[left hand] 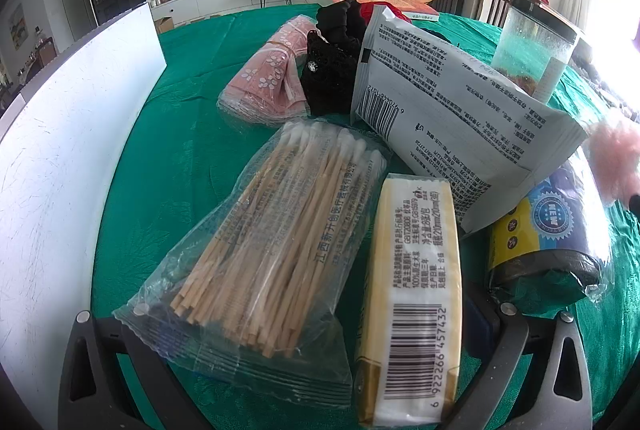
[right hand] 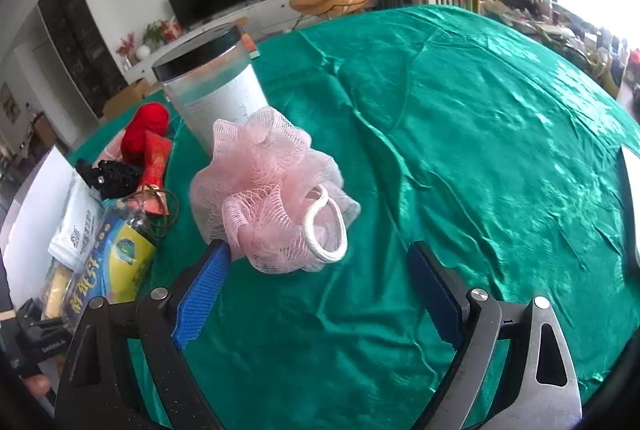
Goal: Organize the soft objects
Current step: 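Close left gripper on tissue pack while right gripper grasps pink bath puff, then carry tissue pack and bath puff into white box and open both grippers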
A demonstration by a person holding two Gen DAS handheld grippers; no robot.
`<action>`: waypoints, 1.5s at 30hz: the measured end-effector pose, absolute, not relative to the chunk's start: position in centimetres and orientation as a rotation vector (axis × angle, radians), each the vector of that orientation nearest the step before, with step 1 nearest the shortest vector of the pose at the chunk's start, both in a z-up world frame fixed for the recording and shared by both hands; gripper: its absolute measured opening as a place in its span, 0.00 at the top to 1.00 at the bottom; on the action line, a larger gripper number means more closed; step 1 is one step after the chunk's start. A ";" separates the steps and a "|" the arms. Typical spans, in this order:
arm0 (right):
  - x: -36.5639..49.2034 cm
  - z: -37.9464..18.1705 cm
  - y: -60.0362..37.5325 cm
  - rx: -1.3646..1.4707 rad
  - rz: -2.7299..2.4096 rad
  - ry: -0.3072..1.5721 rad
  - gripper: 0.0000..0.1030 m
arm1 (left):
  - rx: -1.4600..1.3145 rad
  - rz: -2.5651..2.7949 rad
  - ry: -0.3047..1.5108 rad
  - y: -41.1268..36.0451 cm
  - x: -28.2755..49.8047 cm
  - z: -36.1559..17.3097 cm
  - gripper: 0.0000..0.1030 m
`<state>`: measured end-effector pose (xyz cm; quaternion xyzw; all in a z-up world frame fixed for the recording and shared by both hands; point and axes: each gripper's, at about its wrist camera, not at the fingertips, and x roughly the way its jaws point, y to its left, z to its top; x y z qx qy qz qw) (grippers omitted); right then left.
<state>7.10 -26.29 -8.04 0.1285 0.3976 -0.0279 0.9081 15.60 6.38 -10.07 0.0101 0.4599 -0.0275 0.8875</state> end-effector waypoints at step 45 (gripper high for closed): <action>13.2 -7.3 -24.1 0.256 0.104 1.033 0.66 | -0.144 -0.243 0.862 9.6 10.7 1.4 0.77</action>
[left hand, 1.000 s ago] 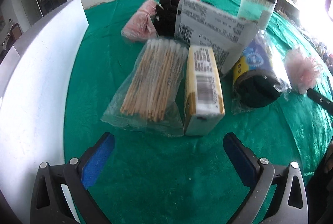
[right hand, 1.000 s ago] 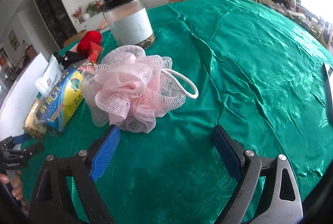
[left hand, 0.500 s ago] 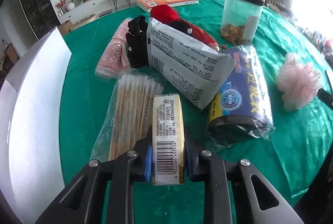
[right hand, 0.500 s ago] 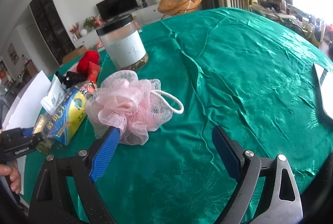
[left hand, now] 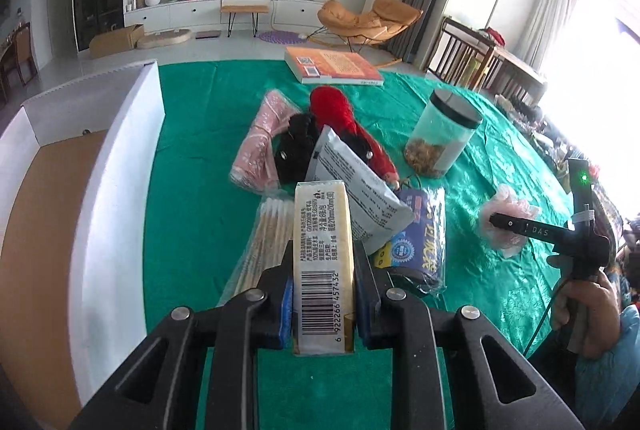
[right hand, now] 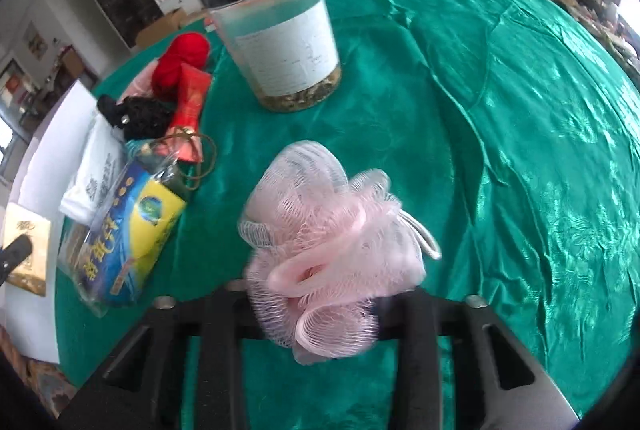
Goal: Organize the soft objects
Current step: 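Carry tissue pack and bath puff into white box and open both grippers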
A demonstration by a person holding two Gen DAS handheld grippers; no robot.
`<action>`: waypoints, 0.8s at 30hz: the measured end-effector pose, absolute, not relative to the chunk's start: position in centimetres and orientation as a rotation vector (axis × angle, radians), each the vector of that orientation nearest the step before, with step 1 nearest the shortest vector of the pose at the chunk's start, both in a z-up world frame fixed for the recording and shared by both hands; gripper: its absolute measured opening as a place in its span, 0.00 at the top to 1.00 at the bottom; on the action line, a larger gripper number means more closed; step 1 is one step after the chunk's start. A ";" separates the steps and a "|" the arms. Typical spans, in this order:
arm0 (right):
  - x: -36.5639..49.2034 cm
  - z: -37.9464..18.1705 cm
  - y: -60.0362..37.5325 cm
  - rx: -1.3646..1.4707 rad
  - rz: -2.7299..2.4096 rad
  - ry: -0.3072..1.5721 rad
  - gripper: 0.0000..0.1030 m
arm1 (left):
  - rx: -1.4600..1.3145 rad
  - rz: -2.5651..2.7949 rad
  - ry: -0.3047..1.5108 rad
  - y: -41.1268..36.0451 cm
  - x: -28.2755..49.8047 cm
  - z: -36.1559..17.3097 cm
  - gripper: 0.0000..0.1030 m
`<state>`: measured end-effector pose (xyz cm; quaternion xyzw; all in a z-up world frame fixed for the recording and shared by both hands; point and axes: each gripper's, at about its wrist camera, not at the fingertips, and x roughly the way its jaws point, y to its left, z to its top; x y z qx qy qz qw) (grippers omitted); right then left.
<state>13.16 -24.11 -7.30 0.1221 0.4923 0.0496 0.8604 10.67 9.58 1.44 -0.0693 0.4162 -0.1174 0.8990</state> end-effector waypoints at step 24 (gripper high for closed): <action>6.4 8.5 9.7 0.172 1.036 0.926 0.15 | -0.221 0.350 0.788 33.5 -0.6 3.8 0.00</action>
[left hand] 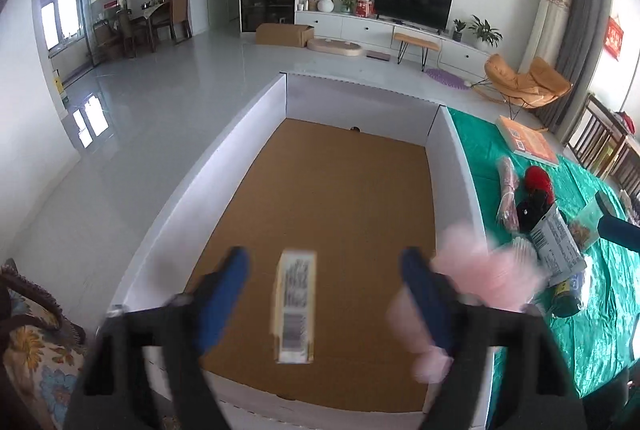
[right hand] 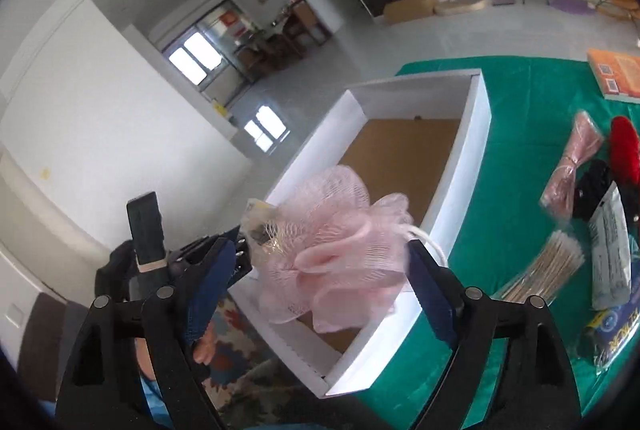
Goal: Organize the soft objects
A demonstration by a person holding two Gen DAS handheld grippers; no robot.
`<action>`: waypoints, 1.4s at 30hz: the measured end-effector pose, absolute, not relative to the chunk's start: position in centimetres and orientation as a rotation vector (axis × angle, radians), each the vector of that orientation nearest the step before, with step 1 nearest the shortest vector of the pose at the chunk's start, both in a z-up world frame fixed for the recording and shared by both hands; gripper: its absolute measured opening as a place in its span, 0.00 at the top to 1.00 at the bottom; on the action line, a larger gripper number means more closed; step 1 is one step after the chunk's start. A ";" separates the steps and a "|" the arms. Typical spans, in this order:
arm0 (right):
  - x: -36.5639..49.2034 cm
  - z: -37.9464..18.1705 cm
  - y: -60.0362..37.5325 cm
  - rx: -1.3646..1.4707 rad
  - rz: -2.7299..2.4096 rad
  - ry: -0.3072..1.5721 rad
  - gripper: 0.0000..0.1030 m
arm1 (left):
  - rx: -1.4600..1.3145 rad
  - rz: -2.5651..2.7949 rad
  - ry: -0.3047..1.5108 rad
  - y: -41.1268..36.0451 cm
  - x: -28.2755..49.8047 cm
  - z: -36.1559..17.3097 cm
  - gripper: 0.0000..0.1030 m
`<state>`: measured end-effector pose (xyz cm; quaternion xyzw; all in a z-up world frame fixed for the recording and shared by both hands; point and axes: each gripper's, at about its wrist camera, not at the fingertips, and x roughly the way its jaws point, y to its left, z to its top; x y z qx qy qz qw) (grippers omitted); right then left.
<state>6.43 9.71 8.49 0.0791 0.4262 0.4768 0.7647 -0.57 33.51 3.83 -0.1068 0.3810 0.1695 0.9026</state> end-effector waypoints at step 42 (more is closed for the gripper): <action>6.9 -10.8 -22.2 0.029 -0.050 0.890 0.13 | 0.060 -0.139 0.945 3.9 13.0 -12.1 0.00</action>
